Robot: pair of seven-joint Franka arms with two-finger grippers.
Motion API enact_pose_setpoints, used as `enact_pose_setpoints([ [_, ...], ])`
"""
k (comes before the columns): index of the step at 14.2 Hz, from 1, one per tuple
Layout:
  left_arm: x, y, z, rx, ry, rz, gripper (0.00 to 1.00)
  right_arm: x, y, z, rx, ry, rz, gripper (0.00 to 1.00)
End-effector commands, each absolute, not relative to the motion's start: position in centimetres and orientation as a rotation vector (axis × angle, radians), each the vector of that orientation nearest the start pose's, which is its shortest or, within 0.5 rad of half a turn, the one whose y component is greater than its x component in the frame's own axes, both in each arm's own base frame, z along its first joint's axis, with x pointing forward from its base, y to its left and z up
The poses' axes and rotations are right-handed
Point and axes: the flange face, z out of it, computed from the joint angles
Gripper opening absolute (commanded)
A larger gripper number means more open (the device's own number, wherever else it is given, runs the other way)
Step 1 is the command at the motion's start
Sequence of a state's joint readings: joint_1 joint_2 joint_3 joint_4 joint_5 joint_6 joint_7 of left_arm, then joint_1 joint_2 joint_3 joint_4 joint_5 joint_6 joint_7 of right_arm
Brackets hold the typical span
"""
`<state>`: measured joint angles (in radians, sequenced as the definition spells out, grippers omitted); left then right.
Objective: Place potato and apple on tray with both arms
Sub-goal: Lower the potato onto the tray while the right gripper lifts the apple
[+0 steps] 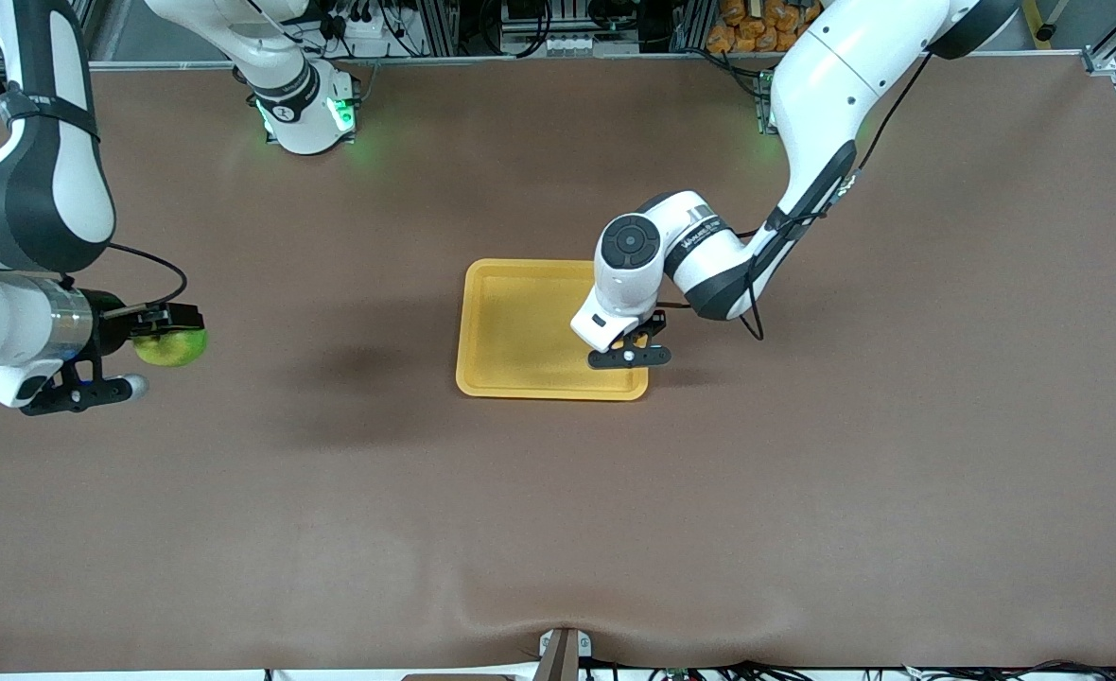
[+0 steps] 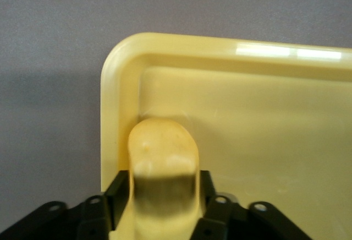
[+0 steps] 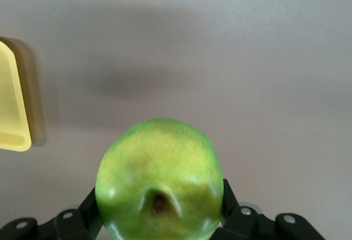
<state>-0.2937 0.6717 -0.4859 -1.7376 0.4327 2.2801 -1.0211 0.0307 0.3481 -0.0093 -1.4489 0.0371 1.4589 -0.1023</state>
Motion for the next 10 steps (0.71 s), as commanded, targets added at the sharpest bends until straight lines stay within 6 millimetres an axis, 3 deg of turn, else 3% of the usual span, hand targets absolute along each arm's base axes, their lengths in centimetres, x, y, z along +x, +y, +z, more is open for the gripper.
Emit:
enact_pose_setpoints([
  [1,50.2,-44.1,22.6,-3.091,-0.067,-0.039,1.00,61.5,5.7,47.3,-3.068,-0.106,0.509,0.00],
  [3,50.4,-43.9,23.5,-3.089,-0.073,-0.055,1.00,61.2,8.0,46.7,-3.085,-0.063,0.520,0.00],
  [6,51.7,-42.4,27.1,-2.999,-0.069,-0.078,1.00,60.3,12.0,45.5,-3.115,-0.012,0.489,0.00],
  [8,52.8,-41.0,31.3,-2.964,-0.077,-0.091,1.00,59.6,14.5,44.3,-3.129,0.019,0.452,0.00],
  [10,54.5,-38.1,35.8,-2.999,-0.113,-0.094,1.00,59.2,16.5,43.7,-3.133,0.072,0.428,0.00],
])
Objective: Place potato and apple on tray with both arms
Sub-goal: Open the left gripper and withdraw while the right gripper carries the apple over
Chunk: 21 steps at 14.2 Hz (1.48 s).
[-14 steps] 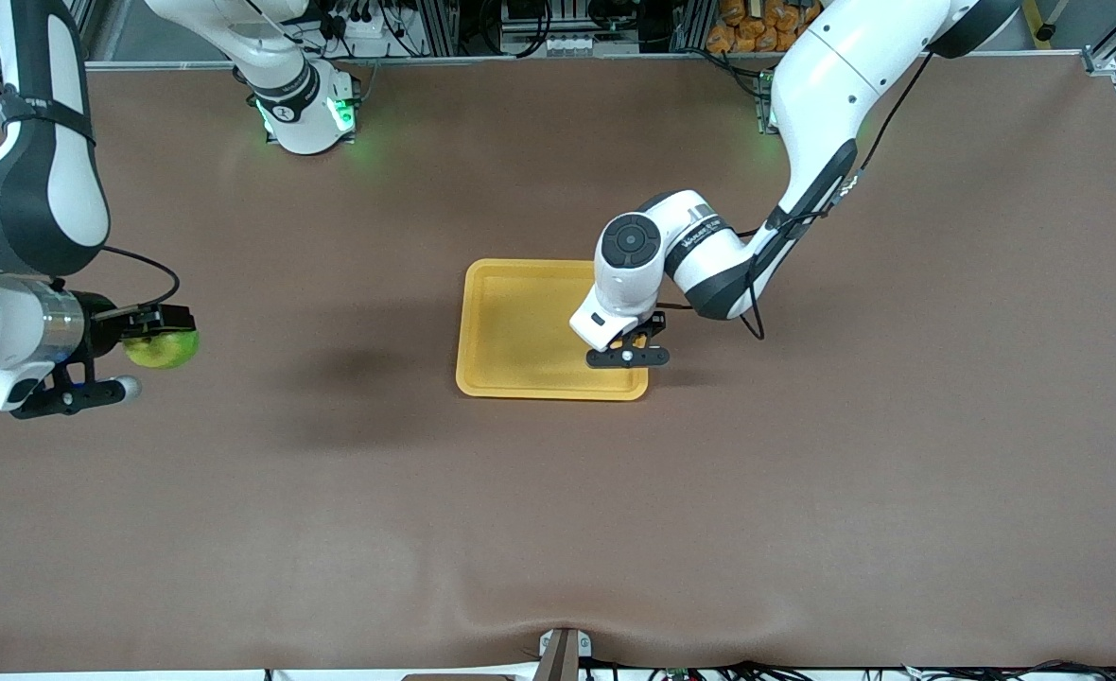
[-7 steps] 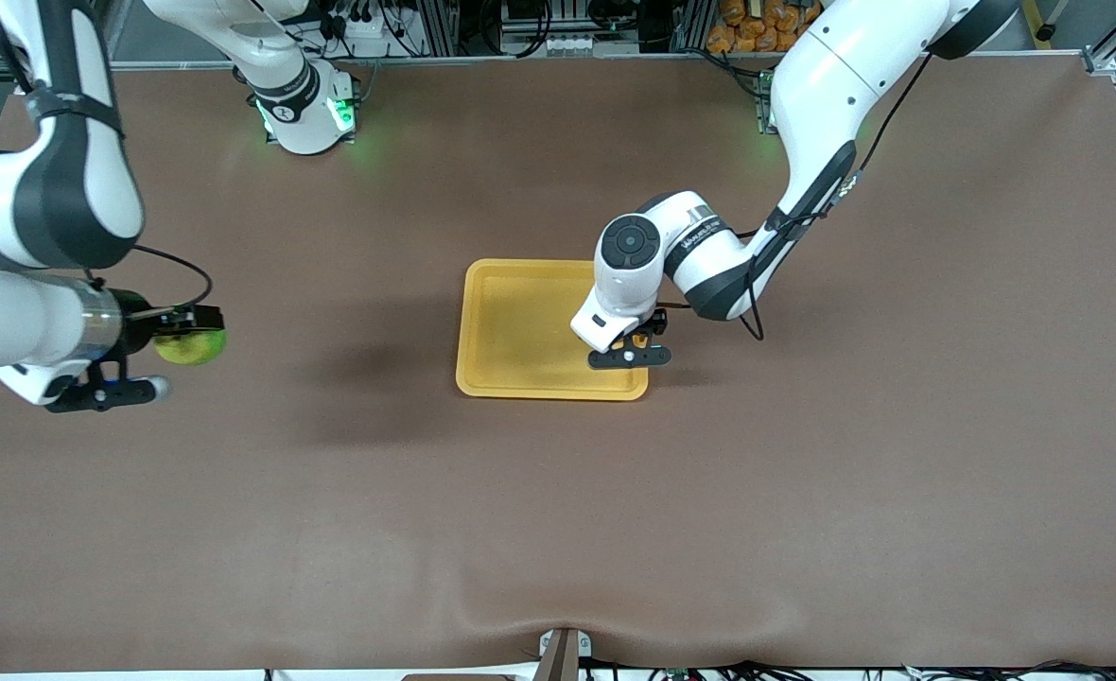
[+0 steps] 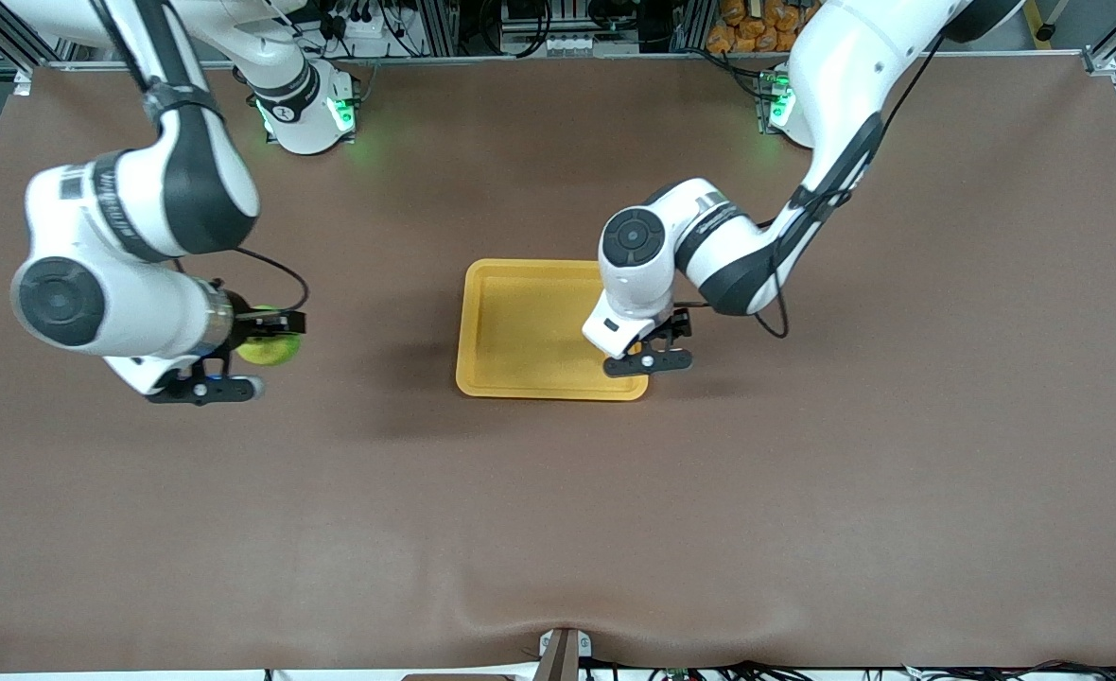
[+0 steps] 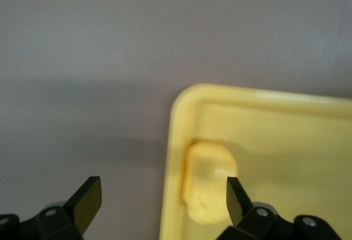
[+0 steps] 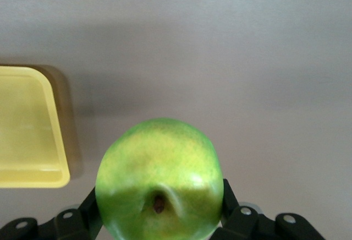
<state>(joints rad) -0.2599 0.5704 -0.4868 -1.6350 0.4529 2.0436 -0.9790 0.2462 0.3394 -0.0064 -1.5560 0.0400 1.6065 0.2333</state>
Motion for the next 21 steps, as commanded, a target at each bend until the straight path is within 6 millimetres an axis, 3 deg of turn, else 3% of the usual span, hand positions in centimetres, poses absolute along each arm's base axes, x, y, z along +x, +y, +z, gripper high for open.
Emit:
enact_pose_setpoints([
  [1,55.3,-36.5,38.0,-3.037,-0.134,-0.082,1.00,59.3,16.7,43.7,-3.113,0.088,0.422,0.00],
  [4,56.7,-31.8,43.4,-3.081,-0.097,-0.086,1.00,59.1,17.8,43.2,-3.057,0.140,0.427,0.00],
  [6,57.4,-28.5,46.0,-3.071,-0.100,-0.086,1.00,58.3,19.9,42.0,-3.056,0.160,0.414,0.00],
  [13,57.1,-19.9,54.6,-2.991,0.013,-0.030,1.00,55.9,29.7,38.9,-3.078,0.187,0.299,0.00],
  [18,57.7,-12.9,59.7,-2.974,0.101,0.008,1.00,55.0,33.3,36.1,-3.083,0.194,0.276,0.00],
  [21,57.6,-9.4,61.8,-2.967,0.017,-0.008,1.00,54.4,35.8,34.4,-3.080,0.229,0.240,0.00],
])
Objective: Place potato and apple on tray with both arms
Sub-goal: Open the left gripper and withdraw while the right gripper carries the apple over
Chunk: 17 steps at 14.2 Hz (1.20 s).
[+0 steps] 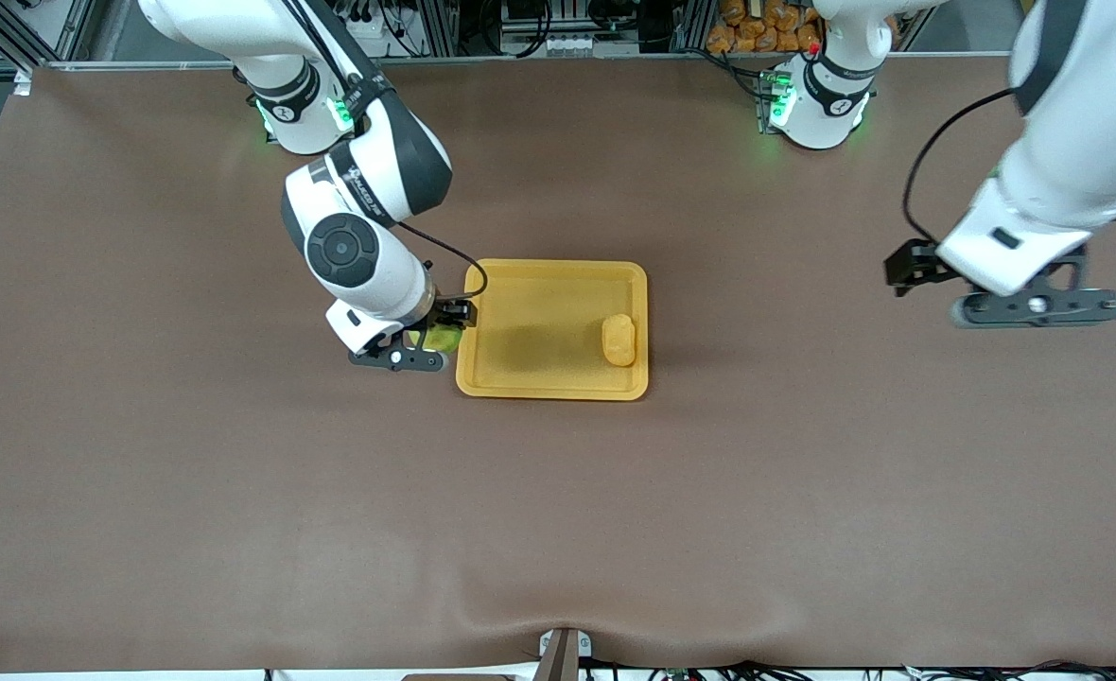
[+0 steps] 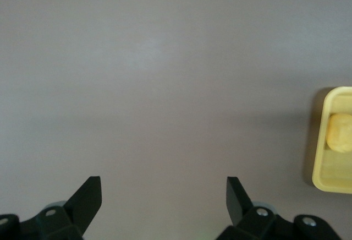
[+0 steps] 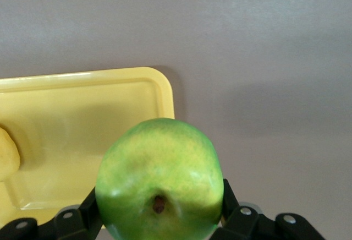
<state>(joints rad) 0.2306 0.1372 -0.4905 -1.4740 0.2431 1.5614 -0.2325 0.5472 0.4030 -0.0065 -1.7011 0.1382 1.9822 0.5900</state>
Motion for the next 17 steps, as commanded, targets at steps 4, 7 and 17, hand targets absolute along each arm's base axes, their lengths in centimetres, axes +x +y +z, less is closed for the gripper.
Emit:
enact_pose_setpoints([
  [4,55.3,-7.9,65.2,-2.932,-0.049,-0.052,1.00,53.3,38.8,31.6,-3.083,0.255,0.214,0.00],
  [7,54.2,-6.2,65.9,-2.929,-0.032,-0.008,1.00,52.4,40.0,29.4,-3.105,0.241,0.231,0.00],
  [17,51.0,-2.9,66.8,-3.042,-0.094,0.036,1.00,50.1,42.5,24.2,-3.152,0.193,0.292,0.00],
])
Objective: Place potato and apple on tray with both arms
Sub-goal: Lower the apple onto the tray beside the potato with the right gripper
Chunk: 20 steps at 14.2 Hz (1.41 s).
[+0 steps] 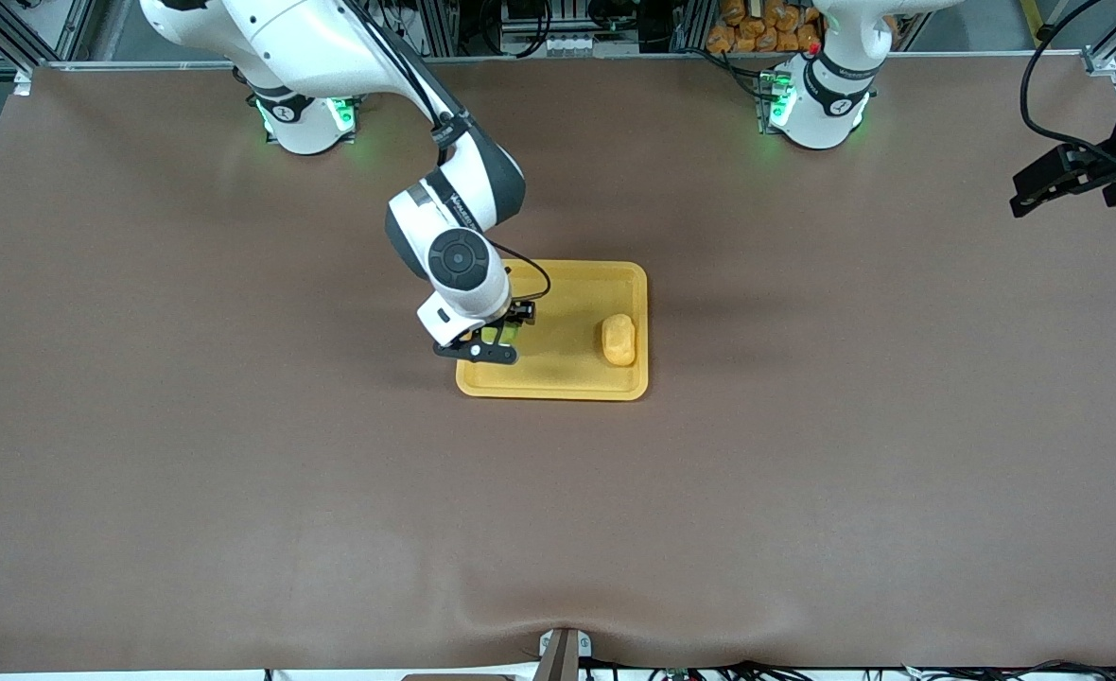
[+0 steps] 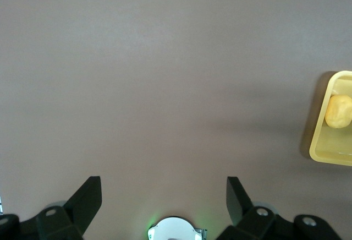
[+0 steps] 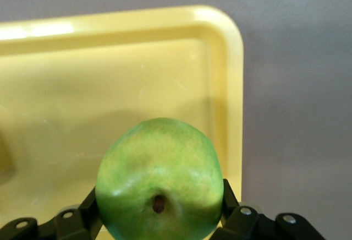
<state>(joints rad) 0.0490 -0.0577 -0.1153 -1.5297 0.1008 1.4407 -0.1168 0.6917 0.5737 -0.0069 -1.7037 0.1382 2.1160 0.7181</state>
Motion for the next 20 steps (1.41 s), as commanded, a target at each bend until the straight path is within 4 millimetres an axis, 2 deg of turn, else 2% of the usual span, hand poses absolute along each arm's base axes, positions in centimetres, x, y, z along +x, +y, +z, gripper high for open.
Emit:
enact_pose_setpoints([
  [1,51.0,-2.8,66.8,-3.042,-0.096,0.036,1.00,50.0,42.6,23.7,-3.151,0.189,0.288,0.00],
  [6,51.2,-3.1,66.5,-3.042,-0.093,0.042,1.00,49.1,43.2,21.9,-3.174,0.161,0.311,0.00],
  [9,51.2,-4.3,66.4,-3.040,-0.065,0.045,1.00,48.5,42.3,20.6,-3.217,0.134,0.317,0.00],
  [12,51.2,-4.4,66.3,-3.040,-0.063,0.047,1.00,48.5,42.2,20.3,-3.208,0.136,0.293,0.00],
  [13,51.3,-4.4,66.2,-3.040,-0.063,0.049,1.00,48.9,41.8,20.4,-3.205,0.161,0.291,0.23],
  [14,51.3,-4.4,66.2,-3.040,-0.063,0.047,1.00,49.0,41.8,20.5,-3.205,0.209,0.288,0.99],
  [20,50.9,-4.7,66.5,-3.040,-0.043,0.052,1.00,50.2,41.7,23.0,-3.186,0.274,0.273,1.00],
])
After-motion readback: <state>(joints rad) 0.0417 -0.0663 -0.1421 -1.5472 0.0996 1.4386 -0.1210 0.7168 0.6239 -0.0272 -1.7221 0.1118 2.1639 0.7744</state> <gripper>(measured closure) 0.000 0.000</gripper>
